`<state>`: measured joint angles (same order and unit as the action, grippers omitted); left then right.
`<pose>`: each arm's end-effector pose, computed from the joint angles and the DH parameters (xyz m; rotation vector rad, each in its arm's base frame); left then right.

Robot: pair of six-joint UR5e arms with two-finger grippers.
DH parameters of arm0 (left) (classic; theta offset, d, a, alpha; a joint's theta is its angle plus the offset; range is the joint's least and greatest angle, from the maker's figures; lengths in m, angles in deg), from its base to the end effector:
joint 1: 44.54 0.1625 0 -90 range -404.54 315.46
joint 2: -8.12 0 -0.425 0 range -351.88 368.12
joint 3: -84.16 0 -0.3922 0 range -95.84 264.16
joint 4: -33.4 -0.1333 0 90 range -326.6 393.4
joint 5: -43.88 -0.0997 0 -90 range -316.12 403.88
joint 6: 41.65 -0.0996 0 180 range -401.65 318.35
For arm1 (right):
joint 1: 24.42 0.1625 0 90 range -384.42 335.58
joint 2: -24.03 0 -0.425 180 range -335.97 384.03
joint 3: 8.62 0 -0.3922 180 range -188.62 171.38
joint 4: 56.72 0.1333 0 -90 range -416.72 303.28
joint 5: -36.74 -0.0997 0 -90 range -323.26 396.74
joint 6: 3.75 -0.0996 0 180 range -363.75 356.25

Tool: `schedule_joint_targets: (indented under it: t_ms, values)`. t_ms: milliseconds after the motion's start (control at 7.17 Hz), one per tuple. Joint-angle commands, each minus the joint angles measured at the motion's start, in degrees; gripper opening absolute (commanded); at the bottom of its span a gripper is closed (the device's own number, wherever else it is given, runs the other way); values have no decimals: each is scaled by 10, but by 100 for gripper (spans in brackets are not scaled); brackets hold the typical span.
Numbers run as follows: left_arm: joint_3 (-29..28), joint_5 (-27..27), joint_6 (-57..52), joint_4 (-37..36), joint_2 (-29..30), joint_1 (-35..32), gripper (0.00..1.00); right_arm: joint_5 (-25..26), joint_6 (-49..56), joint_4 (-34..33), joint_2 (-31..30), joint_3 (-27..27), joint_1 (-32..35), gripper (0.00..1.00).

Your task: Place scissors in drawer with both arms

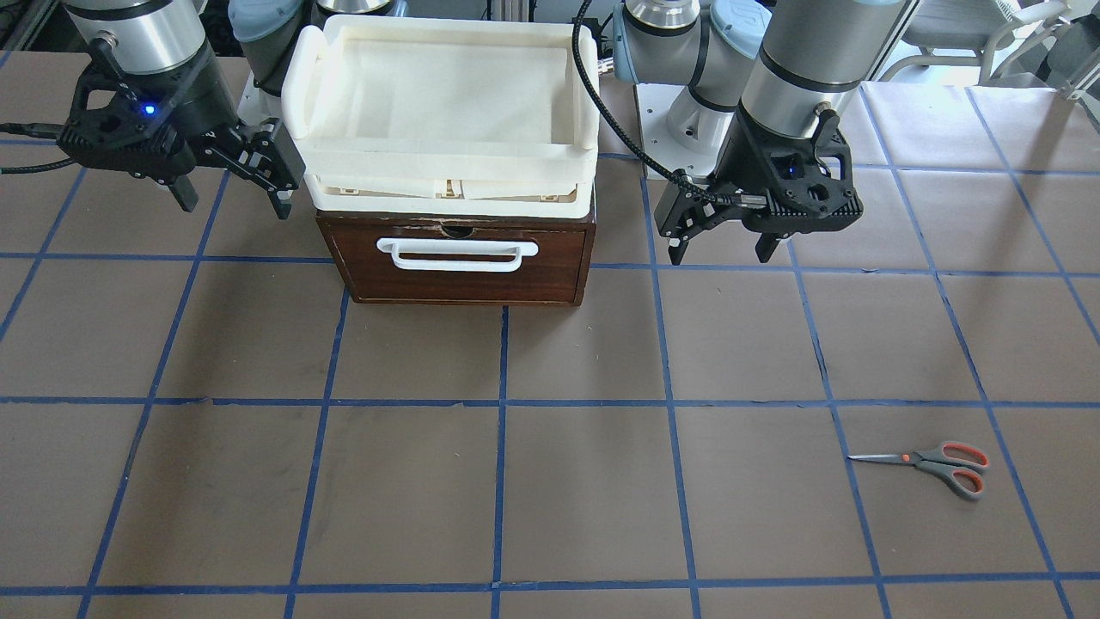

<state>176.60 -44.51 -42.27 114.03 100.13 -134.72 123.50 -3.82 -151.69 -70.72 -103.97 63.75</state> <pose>-0.1377 -0.5134 0.4662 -0.0236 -3.1109 0.1338 0.1240 -0.4682 0.4904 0.0478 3.0836 -0.1190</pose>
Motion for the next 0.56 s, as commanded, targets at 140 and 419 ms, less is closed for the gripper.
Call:
schedule_joint_targets:
  t_ms: [140, 419]
  values:
    - [8, -3, -303, -1, 53, 81, 100, -17, 86, 13, 10, 17, 0, 100]
    - [9, -5, -523, -3, 83, 156, 100, -34, 273, 19, 59, 28, 13, 100]
